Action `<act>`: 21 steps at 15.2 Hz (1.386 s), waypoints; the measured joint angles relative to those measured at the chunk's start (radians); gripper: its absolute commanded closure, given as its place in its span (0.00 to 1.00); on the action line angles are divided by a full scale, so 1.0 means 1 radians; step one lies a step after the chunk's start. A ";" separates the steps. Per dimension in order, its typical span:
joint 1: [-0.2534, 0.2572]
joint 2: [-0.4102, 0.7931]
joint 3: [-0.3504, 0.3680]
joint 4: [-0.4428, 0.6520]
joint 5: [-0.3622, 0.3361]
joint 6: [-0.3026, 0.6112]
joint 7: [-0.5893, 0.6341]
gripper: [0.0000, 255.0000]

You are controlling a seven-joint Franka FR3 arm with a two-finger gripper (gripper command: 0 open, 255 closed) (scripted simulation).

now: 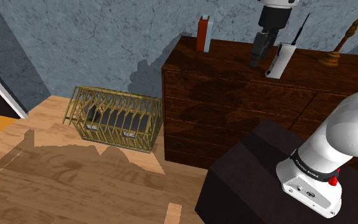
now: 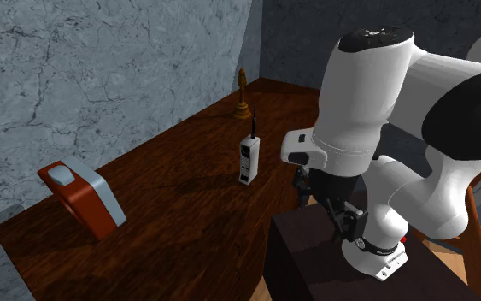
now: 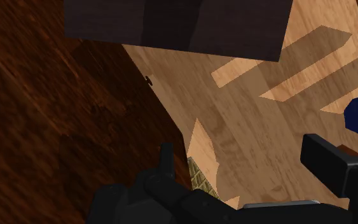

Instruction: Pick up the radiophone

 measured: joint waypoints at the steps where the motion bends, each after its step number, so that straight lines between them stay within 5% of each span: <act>1: 0.000 0.000 0.000 0.000 0.000 0.000 0.000 0.00; 13: -0.043 0.046 -0.275 0.063 -0.212 -0.028 -0.446 0.00; 21: -0.032 0.214 -0.462 0.229 -0.304 -0.006 -0.768 0.00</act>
